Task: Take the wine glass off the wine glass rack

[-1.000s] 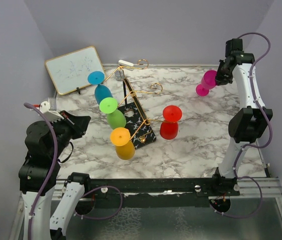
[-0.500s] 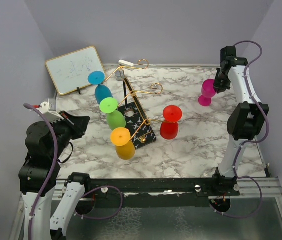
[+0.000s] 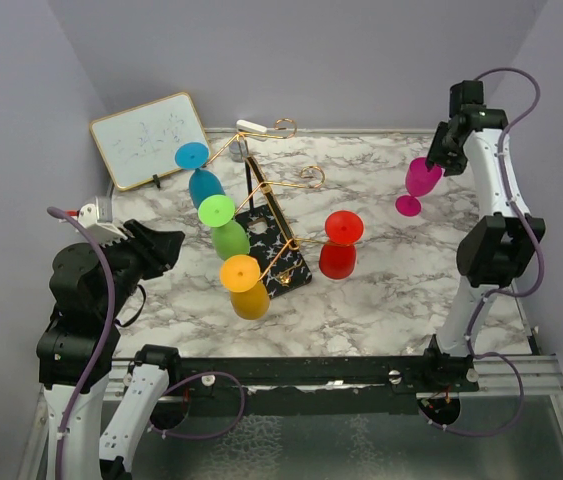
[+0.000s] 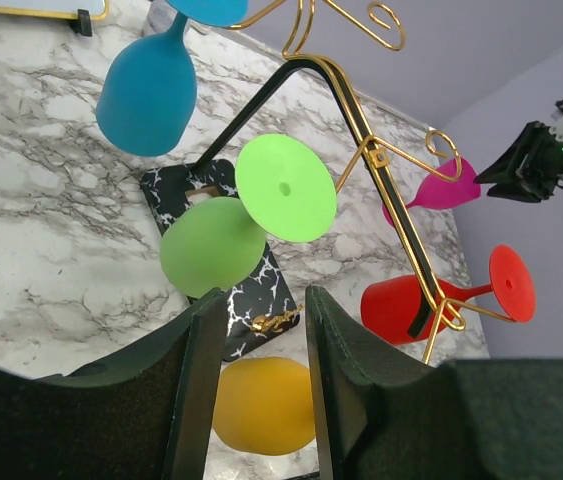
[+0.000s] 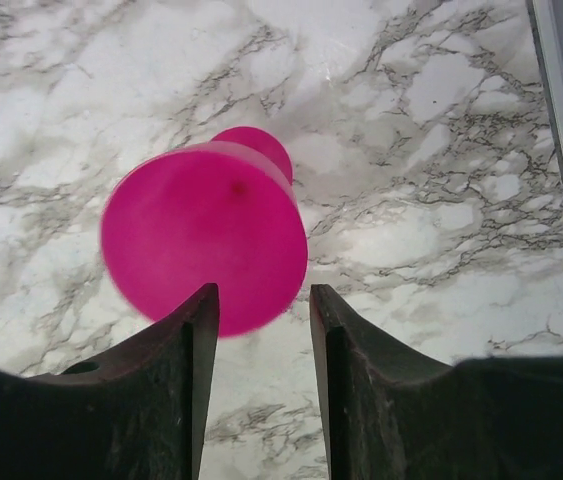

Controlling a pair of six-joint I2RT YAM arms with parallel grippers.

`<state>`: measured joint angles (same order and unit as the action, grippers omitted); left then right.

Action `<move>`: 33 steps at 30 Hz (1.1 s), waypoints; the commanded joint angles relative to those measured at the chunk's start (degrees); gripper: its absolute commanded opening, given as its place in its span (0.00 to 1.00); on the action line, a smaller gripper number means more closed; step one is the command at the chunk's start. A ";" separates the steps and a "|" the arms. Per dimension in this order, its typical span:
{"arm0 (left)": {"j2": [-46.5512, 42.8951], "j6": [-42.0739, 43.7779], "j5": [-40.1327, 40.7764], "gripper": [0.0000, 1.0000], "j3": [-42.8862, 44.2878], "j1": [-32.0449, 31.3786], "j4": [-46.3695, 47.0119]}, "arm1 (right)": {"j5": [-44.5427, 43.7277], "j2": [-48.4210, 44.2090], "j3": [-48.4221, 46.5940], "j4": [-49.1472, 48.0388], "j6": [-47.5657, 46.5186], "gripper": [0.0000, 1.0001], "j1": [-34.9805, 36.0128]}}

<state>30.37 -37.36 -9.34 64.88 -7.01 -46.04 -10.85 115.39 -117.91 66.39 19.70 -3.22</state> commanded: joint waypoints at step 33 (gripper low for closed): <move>7.65 -3.08 -8.30 0.43 5.80 -1.17 8.87 | 60.82 -57.93 44.62 -16.15 7.70 0.43 9.81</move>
<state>37.45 -39.57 -15.25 70.11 -7.97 -40.07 47.31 59.31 -75.77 53.25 25.65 5.85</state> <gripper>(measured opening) 0.424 0.432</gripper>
